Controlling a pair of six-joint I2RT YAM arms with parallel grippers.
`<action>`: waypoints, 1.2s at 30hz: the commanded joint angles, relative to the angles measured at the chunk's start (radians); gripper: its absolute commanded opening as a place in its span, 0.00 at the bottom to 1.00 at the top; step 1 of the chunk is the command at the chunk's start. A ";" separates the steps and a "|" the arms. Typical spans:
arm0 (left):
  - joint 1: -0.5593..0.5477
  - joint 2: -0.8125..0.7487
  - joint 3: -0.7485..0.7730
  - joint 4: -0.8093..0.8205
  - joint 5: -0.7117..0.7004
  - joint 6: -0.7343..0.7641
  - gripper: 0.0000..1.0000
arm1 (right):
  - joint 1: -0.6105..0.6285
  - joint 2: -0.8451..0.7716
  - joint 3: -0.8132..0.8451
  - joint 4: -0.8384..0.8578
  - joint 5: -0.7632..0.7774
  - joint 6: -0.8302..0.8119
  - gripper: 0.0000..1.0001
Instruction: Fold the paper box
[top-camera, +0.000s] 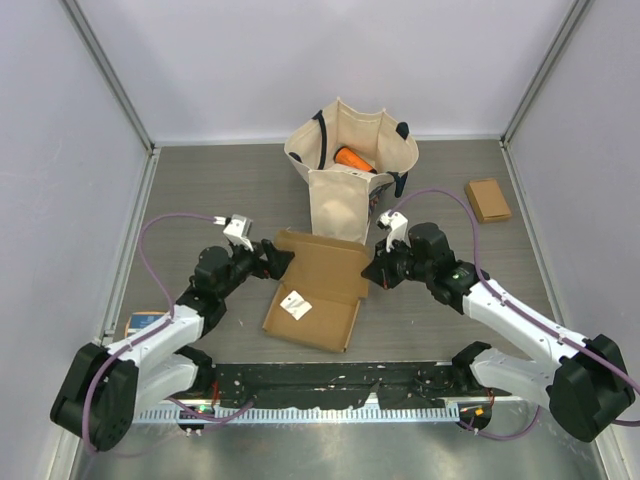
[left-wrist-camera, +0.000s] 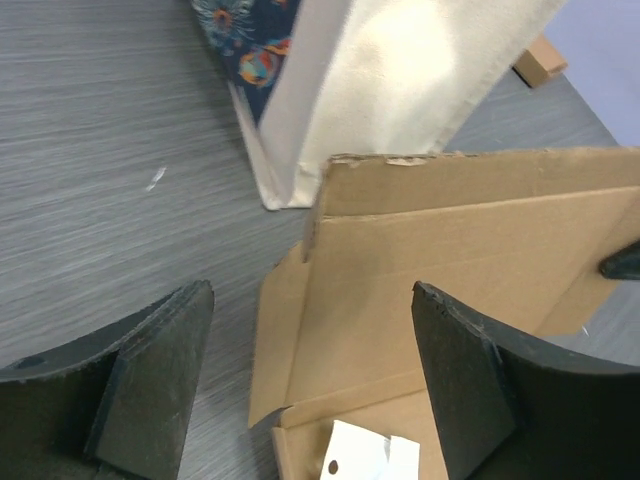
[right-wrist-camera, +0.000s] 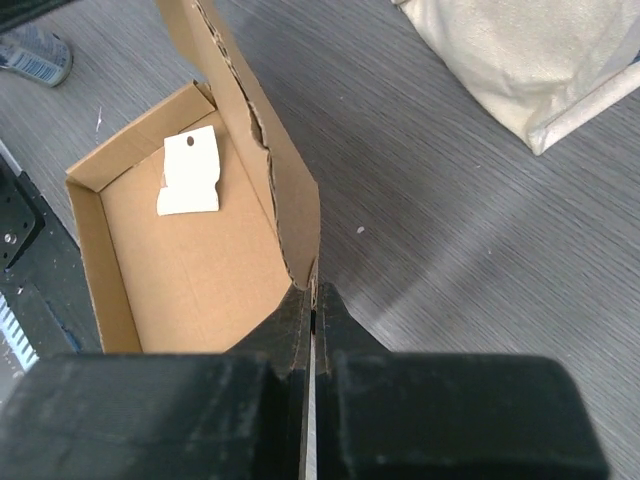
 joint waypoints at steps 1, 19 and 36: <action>0.009 0.040 -0.008 0.226 0.215 -0.011 0.80 | -0.004 -0.009 0.034 0.038 -0.034 0.012 0.01; 0.004 0.160 0.098 0.115 0.184 -0.015 0.21 | 0.002 0.004 0.034 0.107 0.075 -0.026 0.01; -0.318 0.115 0.116 0.178 -0.544 0.176 0.00 | 0.250 0.177 0.164 0.200 0.941 0.177 0.01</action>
